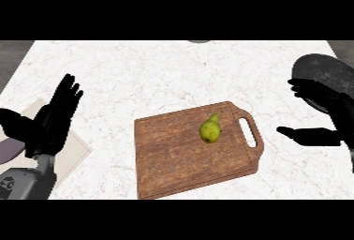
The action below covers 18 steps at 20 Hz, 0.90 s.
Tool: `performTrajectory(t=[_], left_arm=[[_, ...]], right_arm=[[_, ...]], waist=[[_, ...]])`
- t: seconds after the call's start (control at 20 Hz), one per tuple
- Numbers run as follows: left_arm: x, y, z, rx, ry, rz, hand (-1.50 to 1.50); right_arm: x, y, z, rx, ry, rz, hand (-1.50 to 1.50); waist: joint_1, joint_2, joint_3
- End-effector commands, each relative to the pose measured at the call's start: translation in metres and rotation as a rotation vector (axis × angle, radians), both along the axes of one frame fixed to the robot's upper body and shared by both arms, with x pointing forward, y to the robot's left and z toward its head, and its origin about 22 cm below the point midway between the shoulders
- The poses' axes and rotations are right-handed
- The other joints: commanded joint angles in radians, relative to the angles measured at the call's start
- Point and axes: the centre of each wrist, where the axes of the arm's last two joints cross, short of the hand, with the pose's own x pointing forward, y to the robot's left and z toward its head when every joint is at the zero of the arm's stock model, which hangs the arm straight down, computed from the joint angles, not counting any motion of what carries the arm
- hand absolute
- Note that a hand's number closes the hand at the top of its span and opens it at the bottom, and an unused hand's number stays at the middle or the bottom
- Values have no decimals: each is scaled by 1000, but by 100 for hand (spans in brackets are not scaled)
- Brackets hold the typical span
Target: Pick the pear from the cutting board and place it in the pan
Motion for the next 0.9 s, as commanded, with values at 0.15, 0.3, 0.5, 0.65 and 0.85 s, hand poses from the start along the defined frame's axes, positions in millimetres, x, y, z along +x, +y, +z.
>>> performTrajectory(t=[0.15, 0.3, 0.5, 0.65, 0.85], left_arm=[[3, -8, -18, -5, 9, -5, 0], [15, -22, 0, 7, -11, -26, 0], [18, -8, 0, -5, 8, -37, 0], [5, 14, -1, -2, 7, -33, 0], [2, -10, 4, -2, 16, -35, 0]], right_arm=[[46, 13, 47, -139, 43, 120, -150], [62, 34, 62, -272, 127, 189, -150], [84, 61, 74, -421, 209, 240, -150], [99, 79, 78, -452, 271, 317, -150], [97, 86, 46, -554, 505, 478, -150]], waist=[[14, 7, 0], [26, 9, 0], [34, 11, -1], [35, 8, -1], [28, 3, 0]])
